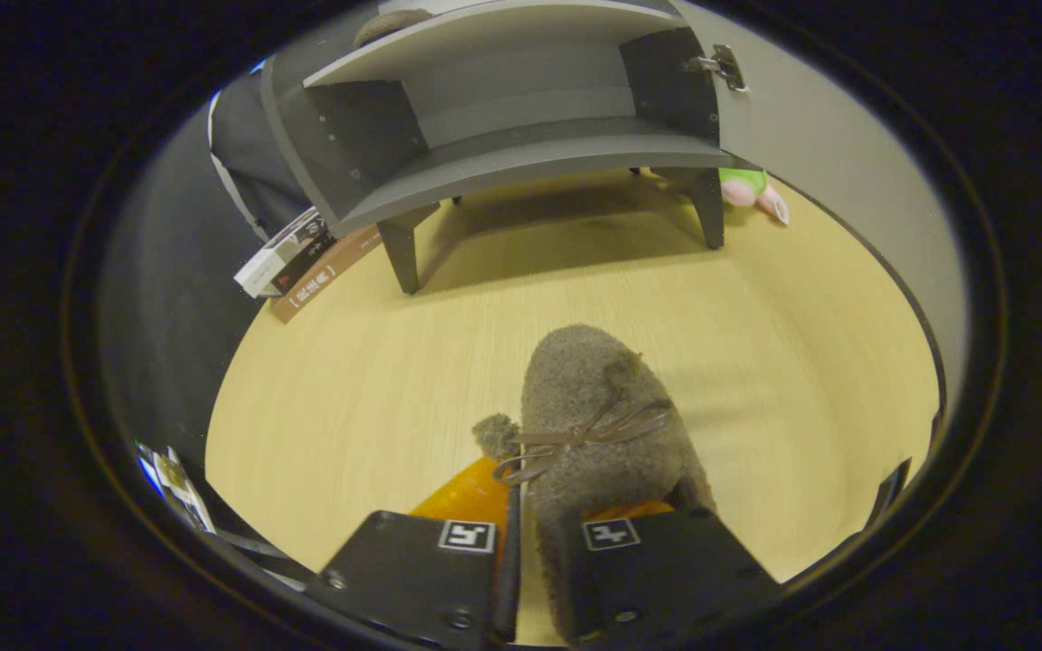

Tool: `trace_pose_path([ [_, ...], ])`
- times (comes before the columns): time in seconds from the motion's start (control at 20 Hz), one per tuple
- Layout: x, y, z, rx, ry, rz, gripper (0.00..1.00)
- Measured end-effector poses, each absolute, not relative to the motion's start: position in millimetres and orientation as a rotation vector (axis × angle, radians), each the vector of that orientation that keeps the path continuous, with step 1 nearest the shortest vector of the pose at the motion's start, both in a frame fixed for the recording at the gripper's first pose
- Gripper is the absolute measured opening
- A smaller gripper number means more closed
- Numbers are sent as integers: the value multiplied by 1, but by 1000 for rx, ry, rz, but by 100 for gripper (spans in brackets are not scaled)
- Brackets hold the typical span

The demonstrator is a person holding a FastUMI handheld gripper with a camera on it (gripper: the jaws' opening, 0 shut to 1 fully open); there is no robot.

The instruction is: Open the shoe cabinet door, grab the shoes and put them into the shoe cabinet, then close the shoe cabinet door.

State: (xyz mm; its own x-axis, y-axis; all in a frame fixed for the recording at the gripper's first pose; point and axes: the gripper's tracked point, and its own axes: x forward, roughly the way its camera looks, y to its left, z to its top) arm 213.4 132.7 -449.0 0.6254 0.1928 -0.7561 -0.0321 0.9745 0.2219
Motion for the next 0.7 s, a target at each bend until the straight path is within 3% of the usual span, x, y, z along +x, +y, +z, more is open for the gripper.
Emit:
trace_pose_path([
  [0.1, 216, 132, -446, 179, 888, 138, 13],
  [0.2, 215, 134, -438, 175, 882, 164, 6],
  [0.7, 228, 144, -276, 70, 609, 227, 5],
])
